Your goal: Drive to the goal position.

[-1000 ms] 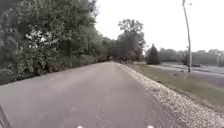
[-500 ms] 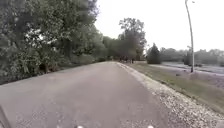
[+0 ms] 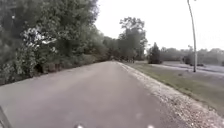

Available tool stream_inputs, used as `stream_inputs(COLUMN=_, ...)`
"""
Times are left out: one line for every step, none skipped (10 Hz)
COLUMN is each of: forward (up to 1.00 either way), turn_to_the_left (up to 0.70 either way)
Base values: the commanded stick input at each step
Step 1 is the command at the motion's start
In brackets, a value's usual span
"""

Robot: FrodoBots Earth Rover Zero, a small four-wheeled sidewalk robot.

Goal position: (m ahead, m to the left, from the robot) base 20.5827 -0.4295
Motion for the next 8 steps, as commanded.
stream_inputs(forward=0.70, turn_to_the_left=0.23)
stream_inputs(forward=0.70, turn_to_the_left=0.35)
stream_inputs(forward=0.70, turn_to_the_left=0.35)
stream_inputs(forward=0.70, turn_to_the_left=0.00)
stream_inputs(forward=0.70, turn_to_the_left=0.00)
stream_inputs(forward=0.70, turn_to_the_left=0.00)
stream_inputs(forward=0.70, turn_to_the_left=0.00)
stream_inputs(forward=0.70, turn_to_the_left=0.00)
